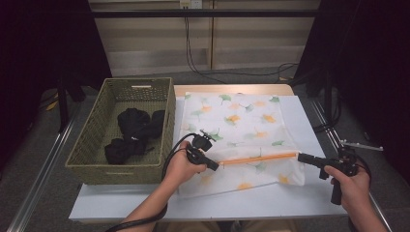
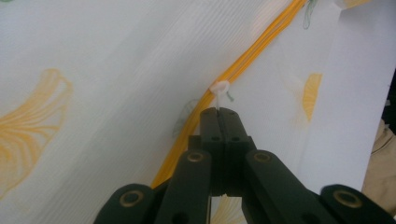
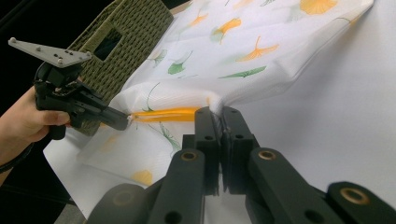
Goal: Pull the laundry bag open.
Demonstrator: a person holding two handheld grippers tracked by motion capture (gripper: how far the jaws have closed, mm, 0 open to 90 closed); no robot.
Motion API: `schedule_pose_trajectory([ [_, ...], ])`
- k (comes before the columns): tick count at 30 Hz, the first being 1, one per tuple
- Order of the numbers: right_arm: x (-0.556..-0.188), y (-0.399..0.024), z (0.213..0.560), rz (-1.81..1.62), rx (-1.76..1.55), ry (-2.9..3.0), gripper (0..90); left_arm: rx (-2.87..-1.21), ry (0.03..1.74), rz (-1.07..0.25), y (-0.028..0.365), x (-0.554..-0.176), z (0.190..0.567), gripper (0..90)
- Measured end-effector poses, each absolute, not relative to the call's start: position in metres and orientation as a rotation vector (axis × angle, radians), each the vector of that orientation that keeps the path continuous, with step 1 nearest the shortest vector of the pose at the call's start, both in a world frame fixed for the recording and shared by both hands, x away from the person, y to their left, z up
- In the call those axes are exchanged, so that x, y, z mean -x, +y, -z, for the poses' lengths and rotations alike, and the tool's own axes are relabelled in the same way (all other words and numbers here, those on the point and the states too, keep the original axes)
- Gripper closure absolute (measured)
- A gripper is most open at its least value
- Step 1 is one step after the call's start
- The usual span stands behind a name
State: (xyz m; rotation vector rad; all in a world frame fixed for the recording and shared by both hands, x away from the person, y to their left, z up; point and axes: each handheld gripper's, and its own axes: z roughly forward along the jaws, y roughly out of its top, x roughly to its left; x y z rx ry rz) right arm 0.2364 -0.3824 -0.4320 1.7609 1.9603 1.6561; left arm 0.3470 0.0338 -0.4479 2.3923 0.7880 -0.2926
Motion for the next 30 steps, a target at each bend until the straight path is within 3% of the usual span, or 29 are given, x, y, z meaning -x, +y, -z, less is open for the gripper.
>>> schedule_pose_trajectory([
  [30,-0.236,-0.389,0.43,-1.679,-1.778,1.907,87.3,-2.426,0.763,0.293,0.043,-0.344,0.423,90.0],
])
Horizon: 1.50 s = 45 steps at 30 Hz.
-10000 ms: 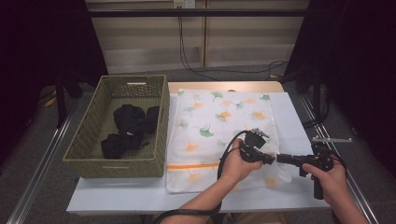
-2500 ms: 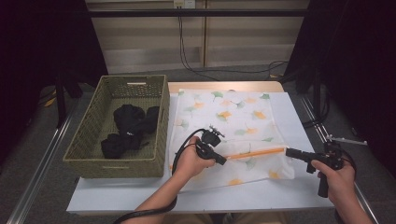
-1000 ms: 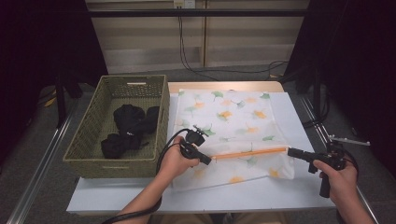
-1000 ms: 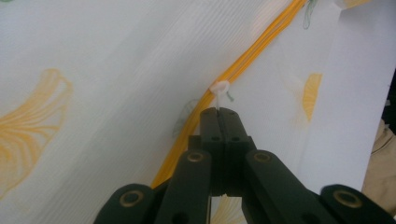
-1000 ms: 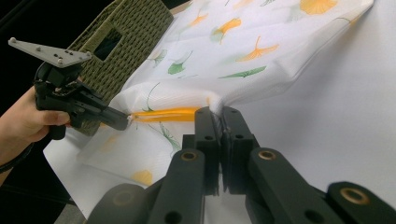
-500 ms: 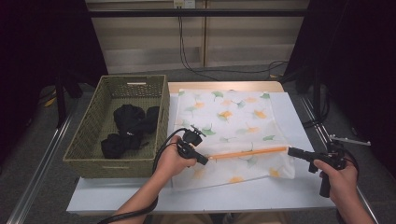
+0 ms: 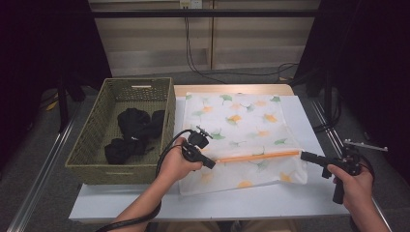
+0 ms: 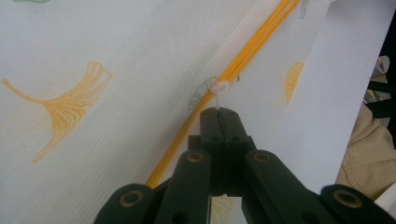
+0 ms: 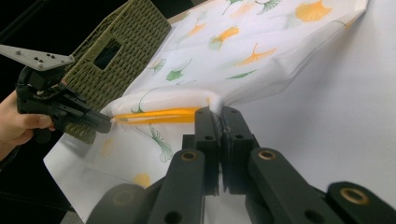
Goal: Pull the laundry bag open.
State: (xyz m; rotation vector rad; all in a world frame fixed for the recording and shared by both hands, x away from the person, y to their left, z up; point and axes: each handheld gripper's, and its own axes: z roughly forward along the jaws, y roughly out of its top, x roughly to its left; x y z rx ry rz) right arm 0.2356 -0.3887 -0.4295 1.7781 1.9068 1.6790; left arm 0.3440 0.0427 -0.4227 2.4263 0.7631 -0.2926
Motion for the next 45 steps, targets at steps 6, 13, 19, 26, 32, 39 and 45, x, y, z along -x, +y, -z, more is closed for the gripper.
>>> schedule_pose_trajectory([
  [6,-0.235,-0.391,0.429,-1.69,-1.777,1.904,87.2,-2.454,0.742,0.279,0.044,-0.341,0.41,90.0],
  [13,-0.234,-0.393,0.429,-1.689,-1.779,1.879,87.2,-2.446,0.759,0.262,0.057,-0.343,0.402,90.0],
  [19,-0.234,-0.393,0.428,-1.694,-1.778,1.873,87.2,-2.424,0.773,0.263,0.064,-0.345,0.396,90.0],
  [26,-0.234,-0.396,0.428,-1.699,-1.784,1.865,87.2,-2.401,0.81,0.26,0.074,-0.345,0.391,90.0],
  [32,-0.235,-0.397,0.428,-1.699,-1.784,1.857,87.2,-2.39,0.809,0.272,0.079,-0.345,0.389,90.0],
  [39,-0.235,-0.398,0.428,-1.699,-1.79,1.847,87.2,-2.404,0.83,0.254,0.086,-0.345,0.383,90.0],
  [45,-0.235,-0.399,0.428,-1.7,-1.789,1.845,87.2,-2.403,0.826,0.254,0.093,-0.347,0.38,90.0],
])
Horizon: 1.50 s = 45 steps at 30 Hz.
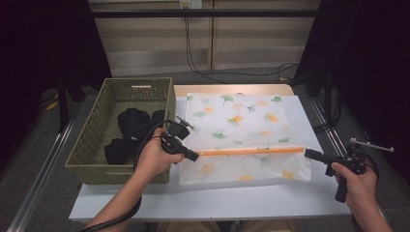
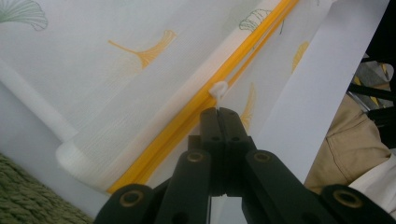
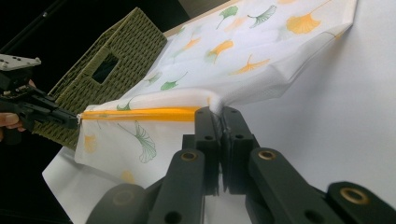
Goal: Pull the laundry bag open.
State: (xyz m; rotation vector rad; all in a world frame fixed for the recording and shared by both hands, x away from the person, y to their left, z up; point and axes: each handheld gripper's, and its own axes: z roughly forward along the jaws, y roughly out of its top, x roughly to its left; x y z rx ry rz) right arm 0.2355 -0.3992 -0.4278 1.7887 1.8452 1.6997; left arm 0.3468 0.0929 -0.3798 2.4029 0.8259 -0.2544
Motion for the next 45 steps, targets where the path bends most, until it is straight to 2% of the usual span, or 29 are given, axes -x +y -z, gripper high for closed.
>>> schedule_pose_trajectory([
  [17,-0.235,-0.398,0.428,-1.694,-1.791,1.849,87.2,-2.392,0.872,0.238,0.109,-0.349,0.375,90.0],
  [19,-0.235,-0.399,0.428,-1.691,-1.787,1.847,87.2,-2.4,0.905,0.177,0.111,-0.347,0.375,90.0],
  [21,-0.235,-0.4,0.428,-1.69,-1.791,1.843,87.2,-2.391,0.888,0.236,0.116,-0.35,0.374,90.0],
  [45,-0.234,-0.404,0.428,-1.674,-1.791,1.837,87.2,-2.37,0.925,0.24,0.125,-0.348,0.374,90.0],
])
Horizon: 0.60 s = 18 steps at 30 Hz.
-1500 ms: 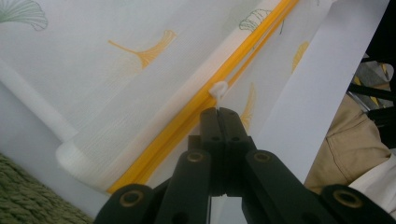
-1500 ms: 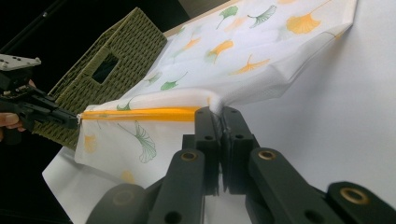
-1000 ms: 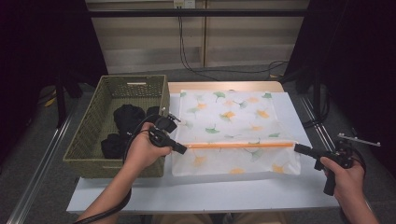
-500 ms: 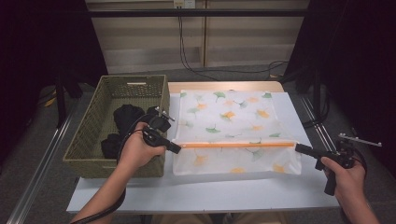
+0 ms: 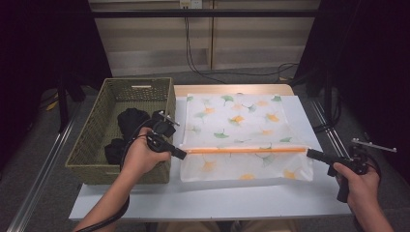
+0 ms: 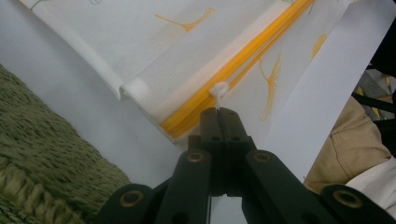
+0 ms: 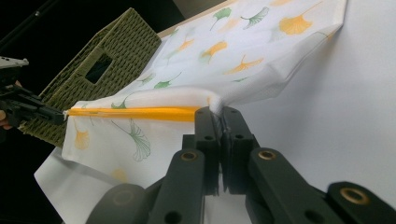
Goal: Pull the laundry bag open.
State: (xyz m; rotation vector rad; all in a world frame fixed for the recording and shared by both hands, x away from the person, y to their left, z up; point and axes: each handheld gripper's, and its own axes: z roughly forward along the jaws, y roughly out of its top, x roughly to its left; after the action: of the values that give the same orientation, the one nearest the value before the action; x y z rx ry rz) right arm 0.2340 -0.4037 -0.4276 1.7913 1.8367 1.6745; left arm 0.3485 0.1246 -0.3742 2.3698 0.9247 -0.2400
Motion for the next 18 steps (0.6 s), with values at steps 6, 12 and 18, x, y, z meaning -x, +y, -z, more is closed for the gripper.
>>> schedule_pose_trajectory([
  [6,-0.234,-0.405,0.428,-1.671,-1.793,1.825,87.2,-2.374,0.912,0.228,0.128,-0.349,0.373,90.0],
  [12,-0.233,-0.406,0.427,-1.662,-1.806,1.817,87.2,-2.386,0.922,0.232,0.132,-0.348,0.373,90.0],
  [18,-0.234,-0.406,0.427,-1.668,-1.802,1.814,87.2,-2.366,0.929,0.236,0.135,-0.348,0.37,90.0],
])
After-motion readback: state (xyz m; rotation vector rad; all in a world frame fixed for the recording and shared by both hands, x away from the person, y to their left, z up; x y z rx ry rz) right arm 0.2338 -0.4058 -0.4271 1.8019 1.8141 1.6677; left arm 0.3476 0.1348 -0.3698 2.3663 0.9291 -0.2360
